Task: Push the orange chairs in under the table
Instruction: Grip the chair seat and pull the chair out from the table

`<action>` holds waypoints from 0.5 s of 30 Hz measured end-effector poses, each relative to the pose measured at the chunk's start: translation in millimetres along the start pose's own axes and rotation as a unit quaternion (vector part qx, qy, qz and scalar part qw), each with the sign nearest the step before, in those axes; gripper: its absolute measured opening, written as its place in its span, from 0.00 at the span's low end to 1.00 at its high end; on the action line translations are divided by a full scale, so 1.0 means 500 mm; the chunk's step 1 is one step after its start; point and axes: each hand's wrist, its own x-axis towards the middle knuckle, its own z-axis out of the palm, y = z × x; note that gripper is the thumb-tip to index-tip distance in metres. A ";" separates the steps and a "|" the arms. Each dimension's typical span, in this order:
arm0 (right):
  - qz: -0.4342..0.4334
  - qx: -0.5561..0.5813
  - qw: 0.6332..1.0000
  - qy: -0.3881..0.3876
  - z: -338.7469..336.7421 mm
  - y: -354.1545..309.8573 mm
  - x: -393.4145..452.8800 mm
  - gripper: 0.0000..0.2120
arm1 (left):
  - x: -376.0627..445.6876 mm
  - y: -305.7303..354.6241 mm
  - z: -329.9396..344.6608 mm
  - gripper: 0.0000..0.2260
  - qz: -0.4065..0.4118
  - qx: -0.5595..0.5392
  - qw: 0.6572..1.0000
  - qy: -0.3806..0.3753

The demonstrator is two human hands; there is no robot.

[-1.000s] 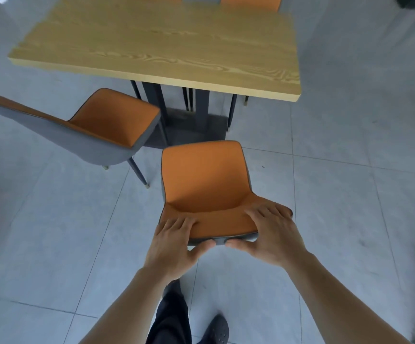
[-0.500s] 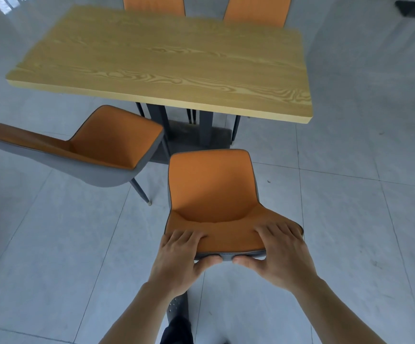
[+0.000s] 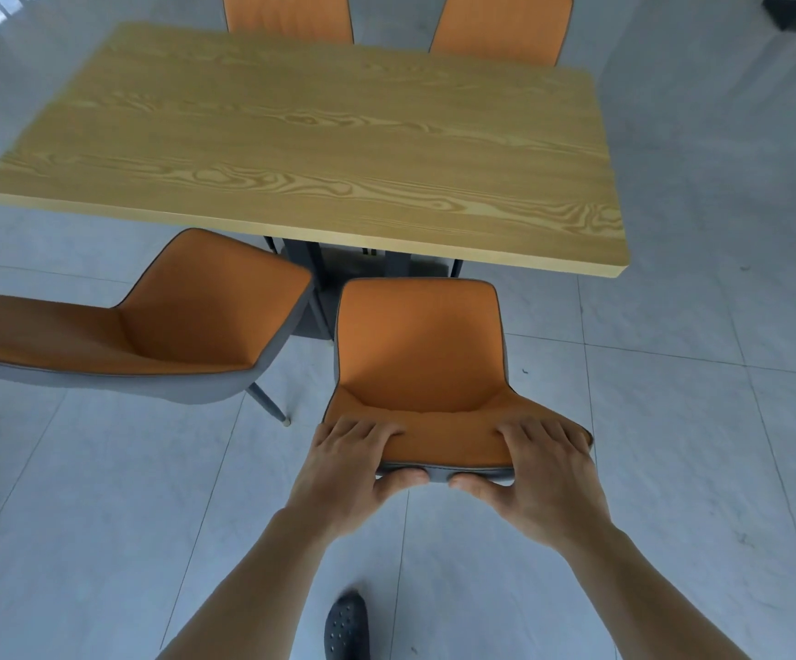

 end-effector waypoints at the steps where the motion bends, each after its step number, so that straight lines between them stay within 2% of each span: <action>1: -0.002 -0.001 1.000 0.000 -0.003 0.006 0.008 0.45 | 0.010 0.001 -0.001 0.36 0.003 0.002 1.000 -0.002; 10: -0.002 -0.008 1.000 0.006 -0.011 0.021 0.014 0.44 | 0.027 0.014 0.004 0.37 0.014 -0.006 1.000 0.000; 15: 0.024 -0.032 0.999 -0.011 -0.011 0.008 0.004 0.48 | 0.022 0.013 0.004 0.36 0.020 -0.005 1.000 -0.002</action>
